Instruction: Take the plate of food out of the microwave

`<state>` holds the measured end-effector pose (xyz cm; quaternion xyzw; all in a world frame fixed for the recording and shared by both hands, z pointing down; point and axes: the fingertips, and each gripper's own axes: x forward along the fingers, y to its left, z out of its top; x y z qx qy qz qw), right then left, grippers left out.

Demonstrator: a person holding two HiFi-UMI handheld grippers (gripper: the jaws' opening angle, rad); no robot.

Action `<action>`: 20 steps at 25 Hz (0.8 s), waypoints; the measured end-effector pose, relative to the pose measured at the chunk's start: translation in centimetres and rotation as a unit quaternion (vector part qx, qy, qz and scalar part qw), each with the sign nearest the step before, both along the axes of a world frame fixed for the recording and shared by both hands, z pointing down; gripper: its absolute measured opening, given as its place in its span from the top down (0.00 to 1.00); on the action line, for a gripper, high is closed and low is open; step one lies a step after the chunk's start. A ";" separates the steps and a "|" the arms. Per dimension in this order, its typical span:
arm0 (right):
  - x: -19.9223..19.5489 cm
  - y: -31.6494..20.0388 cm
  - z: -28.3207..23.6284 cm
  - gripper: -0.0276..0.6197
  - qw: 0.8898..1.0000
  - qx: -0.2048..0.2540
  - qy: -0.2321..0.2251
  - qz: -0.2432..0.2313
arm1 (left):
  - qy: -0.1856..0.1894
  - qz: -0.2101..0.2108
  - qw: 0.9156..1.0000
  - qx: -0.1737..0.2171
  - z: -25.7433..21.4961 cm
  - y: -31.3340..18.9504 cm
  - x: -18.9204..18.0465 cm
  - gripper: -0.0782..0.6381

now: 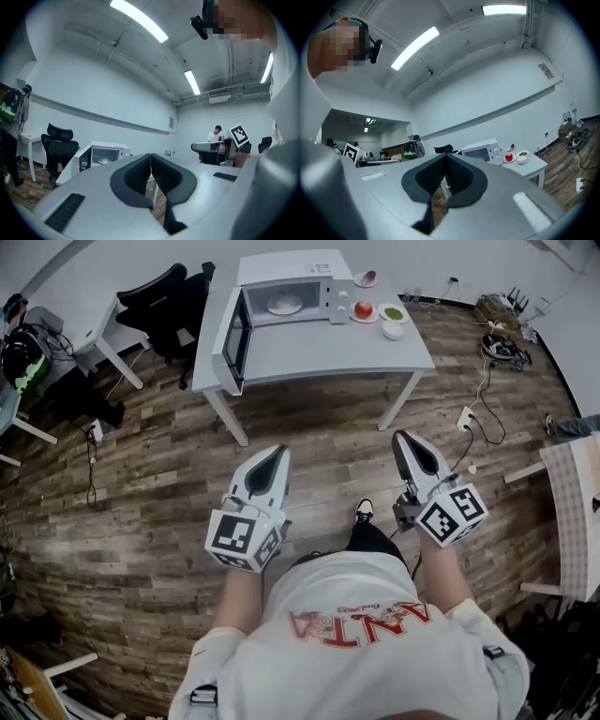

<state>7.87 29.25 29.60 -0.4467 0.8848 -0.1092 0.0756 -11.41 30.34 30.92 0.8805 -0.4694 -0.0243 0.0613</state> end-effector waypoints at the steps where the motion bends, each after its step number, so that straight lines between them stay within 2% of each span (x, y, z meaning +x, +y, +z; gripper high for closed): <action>1: -0.4 -0.6 0.1 0.95 1.000 0.000 0.001 -0.005 | 0.001 -0.003 1.000 -0.001 0.1 -0.6 -0.2 0.88; 10: 0.7 -7.2 0.6 0.95 0.999 0.004 -0.017 -0.033 | -0.004 -0.024 1.000 -0.004 0.4 -6.8 0.7 0.88; 16: 3.4 -14.4 1.3 0.95 0.998 -0.014 -0.031 -0.044 | -0.026 -0.032 0.999 -0.005 -0.3 -12.4 3.8 0.88; 20: 4.6 -19.1 1.3 0.95 0.997 -0.023 -0.033 -0.068 | -0.027 -0.056 0.998 -0.014 -0.5 -16.4 5.2 0.88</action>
